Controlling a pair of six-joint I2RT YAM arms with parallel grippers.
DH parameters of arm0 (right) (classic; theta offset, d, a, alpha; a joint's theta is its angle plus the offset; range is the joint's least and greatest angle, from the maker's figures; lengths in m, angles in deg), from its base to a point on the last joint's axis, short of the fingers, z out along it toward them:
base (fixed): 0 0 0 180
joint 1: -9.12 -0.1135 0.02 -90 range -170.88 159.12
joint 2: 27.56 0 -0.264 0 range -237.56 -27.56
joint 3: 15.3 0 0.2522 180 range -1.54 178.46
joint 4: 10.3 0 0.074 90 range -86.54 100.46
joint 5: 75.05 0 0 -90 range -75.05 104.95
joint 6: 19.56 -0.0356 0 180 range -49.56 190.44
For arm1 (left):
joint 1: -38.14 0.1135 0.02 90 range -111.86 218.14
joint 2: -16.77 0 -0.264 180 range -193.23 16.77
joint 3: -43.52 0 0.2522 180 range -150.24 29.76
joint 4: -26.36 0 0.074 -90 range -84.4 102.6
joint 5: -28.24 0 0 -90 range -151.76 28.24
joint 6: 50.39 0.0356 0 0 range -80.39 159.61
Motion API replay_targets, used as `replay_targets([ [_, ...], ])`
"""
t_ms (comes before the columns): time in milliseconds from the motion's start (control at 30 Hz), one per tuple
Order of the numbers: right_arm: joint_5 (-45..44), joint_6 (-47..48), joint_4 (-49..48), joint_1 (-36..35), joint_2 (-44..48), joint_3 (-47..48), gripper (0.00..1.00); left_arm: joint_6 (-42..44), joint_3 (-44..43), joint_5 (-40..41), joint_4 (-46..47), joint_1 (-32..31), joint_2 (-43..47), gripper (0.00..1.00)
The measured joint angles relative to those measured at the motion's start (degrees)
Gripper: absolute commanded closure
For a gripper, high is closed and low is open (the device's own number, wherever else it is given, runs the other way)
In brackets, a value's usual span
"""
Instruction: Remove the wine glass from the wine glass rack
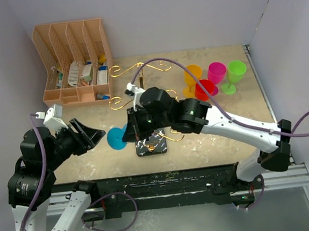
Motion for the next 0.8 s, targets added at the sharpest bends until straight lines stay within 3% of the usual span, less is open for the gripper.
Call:
replay_targets([
  [267, 0.9, -4.3, -0.6, 3.7, 8.3, -7.6, 1.00, 0.0, -2.6, 1.0, -0.3, 0.0, 0.0, 0.46],
  [800, 4.0, -8.2, -6.4, 7.5, 7.6, -11.1, 1.00, 0.0, -4.2, 2.5, -1.5, 0.0, 0.0, 0.45],
])
